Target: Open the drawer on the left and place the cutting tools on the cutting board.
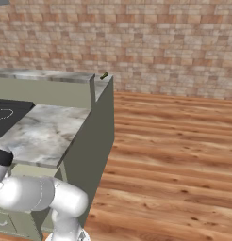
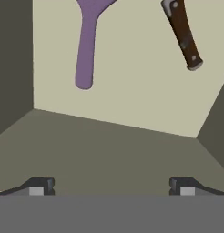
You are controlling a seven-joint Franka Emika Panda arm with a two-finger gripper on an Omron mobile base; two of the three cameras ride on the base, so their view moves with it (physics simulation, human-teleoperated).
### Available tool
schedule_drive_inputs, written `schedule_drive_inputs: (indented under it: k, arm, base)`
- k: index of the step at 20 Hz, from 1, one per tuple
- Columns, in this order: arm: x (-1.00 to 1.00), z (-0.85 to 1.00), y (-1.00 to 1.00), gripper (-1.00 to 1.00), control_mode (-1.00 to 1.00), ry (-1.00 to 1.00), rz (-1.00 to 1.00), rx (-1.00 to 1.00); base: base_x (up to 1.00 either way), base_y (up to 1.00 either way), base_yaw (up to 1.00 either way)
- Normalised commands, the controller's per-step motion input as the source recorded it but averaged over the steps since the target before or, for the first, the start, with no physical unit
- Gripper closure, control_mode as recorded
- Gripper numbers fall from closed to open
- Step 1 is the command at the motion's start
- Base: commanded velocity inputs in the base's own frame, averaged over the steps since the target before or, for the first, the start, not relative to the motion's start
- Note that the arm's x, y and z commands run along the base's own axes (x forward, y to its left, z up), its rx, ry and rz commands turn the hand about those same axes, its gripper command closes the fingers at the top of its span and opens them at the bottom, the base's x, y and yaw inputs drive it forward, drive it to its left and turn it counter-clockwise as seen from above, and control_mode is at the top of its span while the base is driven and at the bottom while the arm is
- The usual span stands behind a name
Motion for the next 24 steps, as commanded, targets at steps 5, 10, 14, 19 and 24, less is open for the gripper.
schedule_drive_inputs:
  k: [5,10,14,19,24]
  arm:
    - [0.00,-0.12,0.00,-1.00,-1.00,-0.09,0.07,0.09]
    - [0.00,-0.16,0.00,-1.00,-1.00,-0.07,0.04,0.08]
    - [0.00,-0.18,0.00,-1.00,-1.00,-0.06,0.03,0.06]
    - [0.00,-0.17,0.00,-1.00,-1.00,-0.01,0.01,0.07]
    - [0.10,-0.12,0.00,-1.00,-1.00,0.00,0.00,0.06]
  base:
    - [0.00,0.00,0.00]
    - [0.00,0.00,0.00]
    - [0.00,0.00,0.00]
    - [0.00,0.00,0.00]
    - [0.00,0.00,0.00]
